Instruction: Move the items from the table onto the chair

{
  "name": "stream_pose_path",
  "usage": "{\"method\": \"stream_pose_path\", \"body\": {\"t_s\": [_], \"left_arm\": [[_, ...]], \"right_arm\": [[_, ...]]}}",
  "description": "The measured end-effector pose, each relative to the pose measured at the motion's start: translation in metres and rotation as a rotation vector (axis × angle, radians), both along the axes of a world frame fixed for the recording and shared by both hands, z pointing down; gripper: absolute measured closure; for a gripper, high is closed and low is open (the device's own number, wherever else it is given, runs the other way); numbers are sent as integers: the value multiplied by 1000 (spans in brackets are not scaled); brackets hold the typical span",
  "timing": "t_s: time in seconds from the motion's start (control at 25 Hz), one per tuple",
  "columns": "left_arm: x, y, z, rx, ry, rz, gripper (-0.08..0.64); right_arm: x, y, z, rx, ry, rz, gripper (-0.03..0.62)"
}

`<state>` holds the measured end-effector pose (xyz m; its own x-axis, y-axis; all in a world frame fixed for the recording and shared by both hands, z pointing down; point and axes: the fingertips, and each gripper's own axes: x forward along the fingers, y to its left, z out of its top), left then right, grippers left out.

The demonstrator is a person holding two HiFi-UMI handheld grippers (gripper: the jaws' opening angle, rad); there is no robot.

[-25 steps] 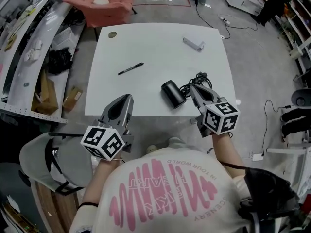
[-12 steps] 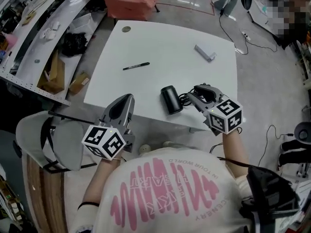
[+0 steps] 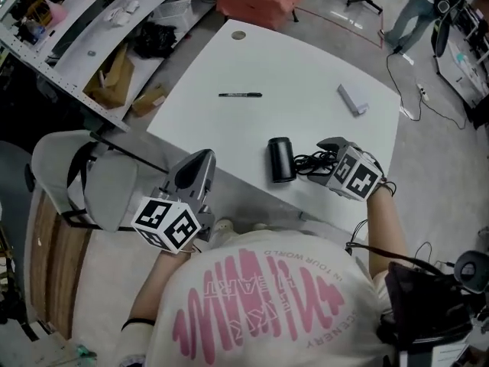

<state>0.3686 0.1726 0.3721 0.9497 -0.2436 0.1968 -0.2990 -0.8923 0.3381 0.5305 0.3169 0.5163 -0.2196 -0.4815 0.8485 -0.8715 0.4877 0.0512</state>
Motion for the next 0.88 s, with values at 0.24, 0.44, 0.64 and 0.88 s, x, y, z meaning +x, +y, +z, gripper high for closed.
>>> {"method": "stream_pose_path", "body": {"t_s": [0.24, 0.44, 0.64, 0.88], "left_arm": [[-30, -7, 6, -48, 10, -129, 551], [-48, -11, 8, -31, -7, -187, 551], [-55, -5, 18, -50, -22, -217, 551], [-64, 0, 20, -60, -39, -227, 551]], "right_arm": [[-7, -16, 39, -108, 129, -194, 261], [-14, -26, 53, -139, 114, -258, 261], [-23, -20, 62, -185, 102, -397, 262], [-30, -7, 79, -314, 155, -503, 258]]}}
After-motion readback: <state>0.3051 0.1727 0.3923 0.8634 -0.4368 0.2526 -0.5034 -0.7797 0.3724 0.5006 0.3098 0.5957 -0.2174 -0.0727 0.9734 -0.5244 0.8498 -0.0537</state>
